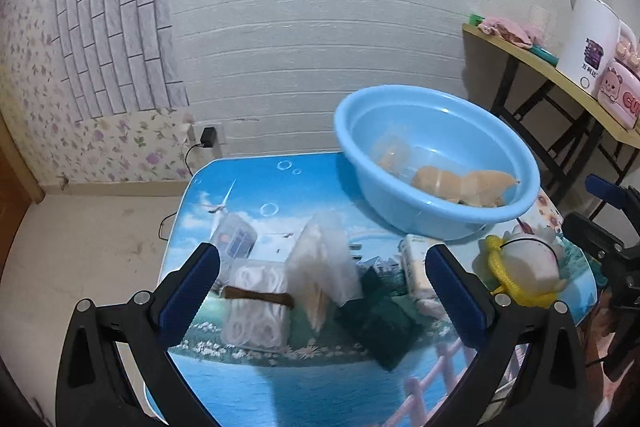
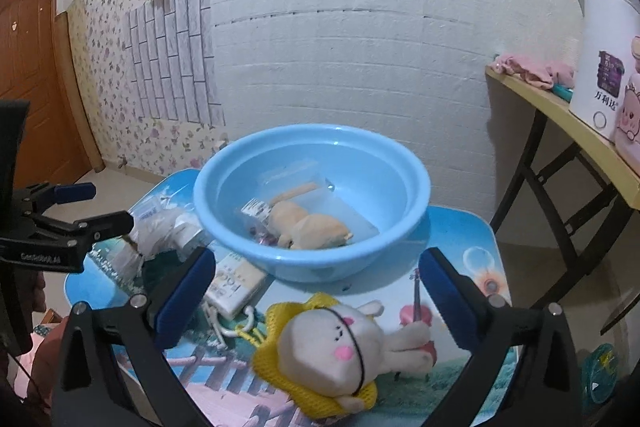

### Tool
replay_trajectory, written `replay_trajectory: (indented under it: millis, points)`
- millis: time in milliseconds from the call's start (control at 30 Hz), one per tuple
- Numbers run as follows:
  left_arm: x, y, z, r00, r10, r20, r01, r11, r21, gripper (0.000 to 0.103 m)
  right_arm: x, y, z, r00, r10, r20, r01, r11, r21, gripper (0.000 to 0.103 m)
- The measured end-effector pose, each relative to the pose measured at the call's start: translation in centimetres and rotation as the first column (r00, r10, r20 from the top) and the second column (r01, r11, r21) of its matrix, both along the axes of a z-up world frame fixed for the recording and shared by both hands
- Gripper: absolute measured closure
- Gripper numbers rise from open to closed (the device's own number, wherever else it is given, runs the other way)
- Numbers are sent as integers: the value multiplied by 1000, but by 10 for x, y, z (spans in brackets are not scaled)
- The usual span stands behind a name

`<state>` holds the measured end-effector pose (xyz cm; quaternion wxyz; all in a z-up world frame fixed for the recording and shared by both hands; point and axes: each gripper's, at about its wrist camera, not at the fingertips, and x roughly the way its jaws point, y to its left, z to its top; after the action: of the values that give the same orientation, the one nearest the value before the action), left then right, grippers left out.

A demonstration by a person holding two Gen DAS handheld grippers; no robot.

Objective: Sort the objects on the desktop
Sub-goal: 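Withdraw both tools from the basin back over the table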

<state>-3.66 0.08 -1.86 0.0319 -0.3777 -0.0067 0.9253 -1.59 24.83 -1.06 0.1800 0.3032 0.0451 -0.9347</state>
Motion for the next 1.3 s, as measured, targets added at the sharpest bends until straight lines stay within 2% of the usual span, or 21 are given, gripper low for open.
replay_trajectory:
  millis: [100,233,467,567,933,1167,1300]
  points:
    - [2,-8,-9,999,-28,44,27,999,28,0,1,-5,-4,999,32,39,-32,999,3,0]
    - [8,-9,-14,999,-20,45,20,1000,-10,0,6,-8,-7,997,42,59,-42,999,-6,0]
    - [13,-17,-19,998,-25,54,24,1000,20,0,10,-9,-14,996,39,81,-39,999,1,0]
    - [17,-17,-19,998,-47,44,46,999,18,0,10,-7,-17,995,30,98,-30,1000,-4,0]
    - [19,-28,-22,999,-13,47,13,1000,-1,0,10,2,-27,993,-21,120,21,1000,5,0]
    - [20,-34,-32,997,-24,79,23,1000,13,0,8,6,-38,988,-26,153,26,1000,3,0]
    - [21,-42,-34,997,-10,78,10,1000,-5,0,6,14,-45,982,-58,178,60,998,-5,0]
